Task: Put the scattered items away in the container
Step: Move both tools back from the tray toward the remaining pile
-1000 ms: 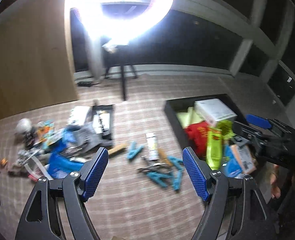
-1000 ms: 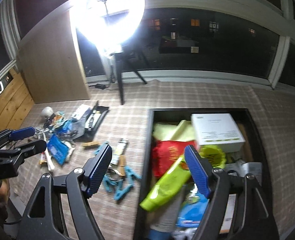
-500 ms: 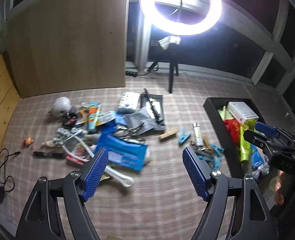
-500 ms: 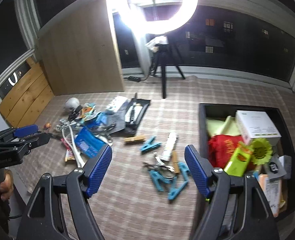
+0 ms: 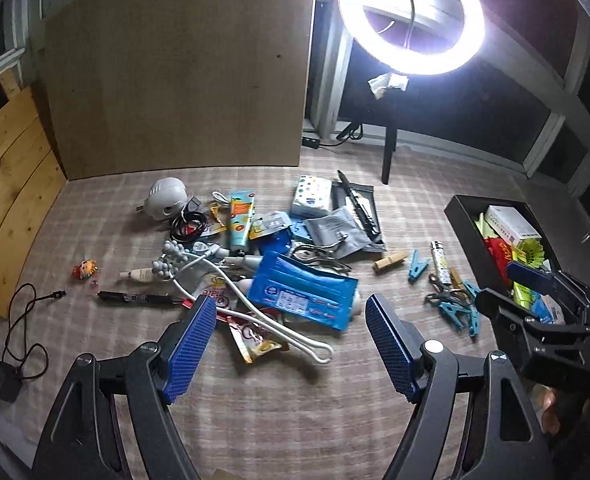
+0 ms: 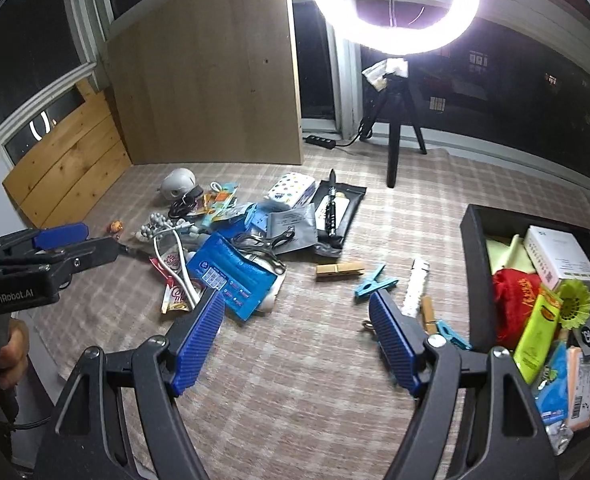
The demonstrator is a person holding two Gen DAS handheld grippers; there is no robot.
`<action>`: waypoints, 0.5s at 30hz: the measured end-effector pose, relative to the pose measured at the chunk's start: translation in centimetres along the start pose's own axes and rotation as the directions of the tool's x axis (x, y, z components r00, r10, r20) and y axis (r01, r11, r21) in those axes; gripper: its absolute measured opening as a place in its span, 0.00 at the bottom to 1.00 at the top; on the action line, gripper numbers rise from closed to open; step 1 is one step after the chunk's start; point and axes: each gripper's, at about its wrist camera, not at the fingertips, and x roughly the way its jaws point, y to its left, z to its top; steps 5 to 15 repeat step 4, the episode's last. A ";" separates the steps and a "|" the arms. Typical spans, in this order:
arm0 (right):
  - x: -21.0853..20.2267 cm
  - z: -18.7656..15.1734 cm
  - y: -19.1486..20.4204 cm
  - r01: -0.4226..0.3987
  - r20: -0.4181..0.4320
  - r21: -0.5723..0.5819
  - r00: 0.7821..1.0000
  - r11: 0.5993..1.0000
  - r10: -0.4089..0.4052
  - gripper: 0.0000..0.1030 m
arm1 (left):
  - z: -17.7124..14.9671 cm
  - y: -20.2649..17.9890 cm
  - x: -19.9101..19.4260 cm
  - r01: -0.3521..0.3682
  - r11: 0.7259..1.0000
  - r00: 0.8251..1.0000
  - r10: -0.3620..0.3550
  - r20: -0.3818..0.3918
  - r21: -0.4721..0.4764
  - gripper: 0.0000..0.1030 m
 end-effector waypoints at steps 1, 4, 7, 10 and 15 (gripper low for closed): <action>0.3 0.0 0.1 -0.001 -0.005 0.003 1.000 1.000 0.001 0.72 | 0.0 0.3 0.3 -0.001 1.000 1.000 0.001 0.000 0.000 0.73; 1.2 0.0 0.0 0.000 -0.015 0.010 1.000 1.000 0.000 0.72 | 0.0 1.1 1.2 -0.004 1.000 1.000 0.004 -0.006 -0.007 0.73; 1.2 0.0 0.0 0.000 -0.015 0.010 1.000 1.000 0.000 0.72 | 0.0 1.1 1.2 -0.004 1.000 1.000 0.004 -0.006 -0.007 0.73; 1.2 0.0 0.0 0.000 -0.015 0.010 1.000 1.000 0.000 0.72 | 0.0 1.1 1.2 -0.004 1.000 1.000 0.004 -0.006 -0.007 0.73; 1.2 0.0 0.0 0.000 -0.015 0.010 1.000 1.000 0.000 0.72 | 0.0 1.1 1.2 -0.004 1.000 1.000 0.004 -0.006 -0.007 0.73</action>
